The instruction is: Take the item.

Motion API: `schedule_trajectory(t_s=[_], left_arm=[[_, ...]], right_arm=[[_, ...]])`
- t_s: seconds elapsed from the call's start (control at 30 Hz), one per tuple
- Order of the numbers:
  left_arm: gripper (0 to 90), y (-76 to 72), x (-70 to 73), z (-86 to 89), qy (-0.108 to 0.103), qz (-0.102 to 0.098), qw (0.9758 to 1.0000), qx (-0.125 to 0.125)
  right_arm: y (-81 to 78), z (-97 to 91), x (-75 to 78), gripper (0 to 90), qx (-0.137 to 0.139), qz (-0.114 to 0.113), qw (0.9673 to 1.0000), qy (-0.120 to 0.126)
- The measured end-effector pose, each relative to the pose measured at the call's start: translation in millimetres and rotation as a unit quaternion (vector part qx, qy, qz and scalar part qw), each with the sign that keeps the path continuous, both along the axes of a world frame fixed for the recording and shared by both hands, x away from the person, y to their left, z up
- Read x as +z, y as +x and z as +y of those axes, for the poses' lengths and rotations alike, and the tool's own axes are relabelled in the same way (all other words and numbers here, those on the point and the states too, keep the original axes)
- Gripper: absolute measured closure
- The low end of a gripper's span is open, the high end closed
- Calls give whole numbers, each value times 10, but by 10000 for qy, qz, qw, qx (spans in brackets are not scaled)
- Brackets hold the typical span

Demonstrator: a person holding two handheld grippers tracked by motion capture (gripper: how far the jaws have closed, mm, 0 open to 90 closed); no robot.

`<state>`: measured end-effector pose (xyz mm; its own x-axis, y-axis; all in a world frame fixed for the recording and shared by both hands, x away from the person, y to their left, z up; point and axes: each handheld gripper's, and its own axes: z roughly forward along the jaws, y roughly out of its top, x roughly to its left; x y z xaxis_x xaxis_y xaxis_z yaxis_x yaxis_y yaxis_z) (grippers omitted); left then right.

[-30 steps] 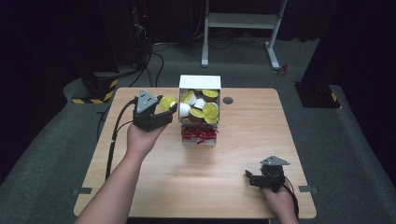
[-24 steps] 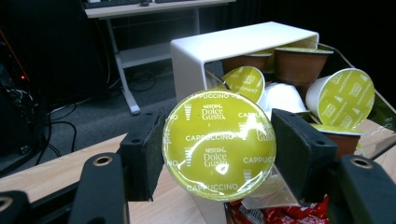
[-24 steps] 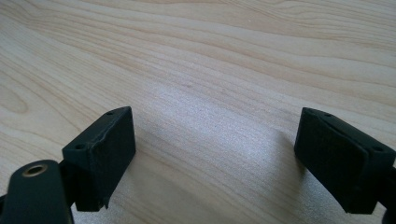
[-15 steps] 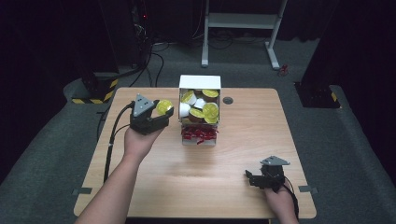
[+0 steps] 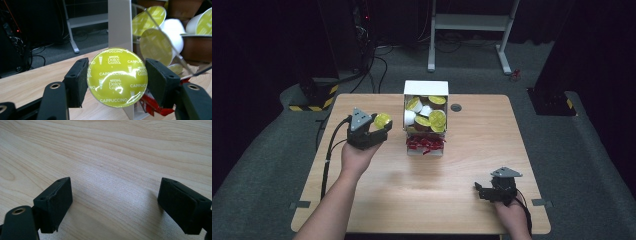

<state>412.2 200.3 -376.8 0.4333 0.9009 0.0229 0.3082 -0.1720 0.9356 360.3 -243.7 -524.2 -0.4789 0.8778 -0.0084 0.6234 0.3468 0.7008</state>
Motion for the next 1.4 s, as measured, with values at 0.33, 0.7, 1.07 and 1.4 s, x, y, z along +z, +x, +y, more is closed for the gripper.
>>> schedule_trajectory(t_s=[0.33,0.7,1.07,1.4], left_arm=[[382,10,-225,120,-32,239,9996,136],[382,30,-426,218,16,432,9987,252],[383,52,-651,292,13,665,9970,401],[383,79,-814,308,88,842,9953,476]], right_arm=[[0,0,0,125,0,0,10000,0],[0,0,0,125,-1,0,10000,0],[0,0,0,126,1,0,10000,0],[0,0,0,125,0,1,10000,1]])
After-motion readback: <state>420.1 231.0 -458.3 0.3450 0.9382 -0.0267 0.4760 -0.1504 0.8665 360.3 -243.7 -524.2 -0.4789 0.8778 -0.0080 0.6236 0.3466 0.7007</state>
